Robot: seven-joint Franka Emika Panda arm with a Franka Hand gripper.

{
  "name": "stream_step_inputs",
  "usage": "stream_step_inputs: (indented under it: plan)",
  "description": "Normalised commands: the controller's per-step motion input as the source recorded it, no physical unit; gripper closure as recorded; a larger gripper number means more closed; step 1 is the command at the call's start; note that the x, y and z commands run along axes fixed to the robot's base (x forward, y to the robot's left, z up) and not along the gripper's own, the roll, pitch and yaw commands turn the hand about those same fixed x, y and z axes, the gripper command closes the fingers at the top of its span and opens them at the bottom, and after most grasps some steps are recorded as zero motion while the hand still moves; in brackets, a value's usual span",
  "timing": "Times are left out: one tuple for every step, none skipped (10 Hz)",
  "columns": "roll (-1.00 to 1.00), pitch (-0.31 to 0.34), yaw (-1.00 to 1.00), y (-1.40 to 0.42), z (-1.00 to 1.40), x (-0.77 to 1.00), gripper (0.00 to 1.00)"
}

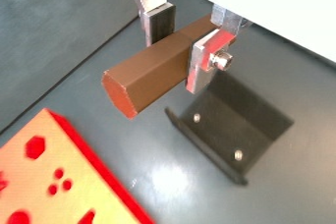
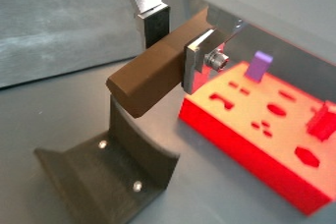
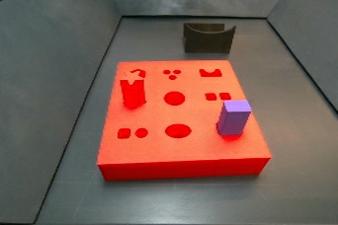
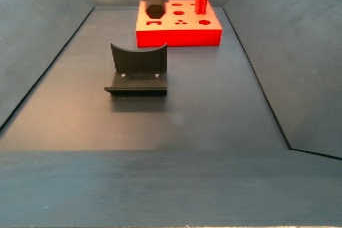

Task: Pick up the hexagon object. Move up. Place the hexagon object on the fixture. Regrasp the hexagon object. Move to above the board. Insert the hexagon object.
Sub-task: Place the hexagon object on the fixture.

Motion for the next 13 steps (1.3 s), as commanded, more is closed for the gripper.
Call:
stream_step_inputs:
  plan:
    - [-1.00,0.070,-0.13,0.04,-0.01,0.54,1.00]
    - [-0.98,0.071,-0.14,0.04,-0.01,0.45,1.00]
    - [-0.87,0.066,-0.13,0.04,-0.01,0.39,1.00]
    - [-0.59,0.049,-0.11,0.05,-0.01,0.24,1.00]
    - [-0.47,0.045,-0.11,0.05,-0.02,0.18,1.00]
    - [-0.26,0.034,-0.10,0.04,-0.01,0.07,1.00]
    - [-1.00,0.195,-0.08,0.13,-1.00,0.11,1.00]
    - [-1.00,0.175,-0.10,0.14,-1.00,0.12,1.00]
    - [-0.95,0.197,-0.13,0.14,-1.00,0.13,1.00]
    - [-0.74,0.179,-0.16,0.13,-1.00,0.15,1.00]
    - [-0.64,0.155,-0.17,0.14,-1.00,0.15,1.00]
    - [-0.47,0.114,-0.19,0.14,-1.00,0.16,1.00]
    - [-0.27,0.067,-0.19,0.13,-1.00,0.17,1.00]
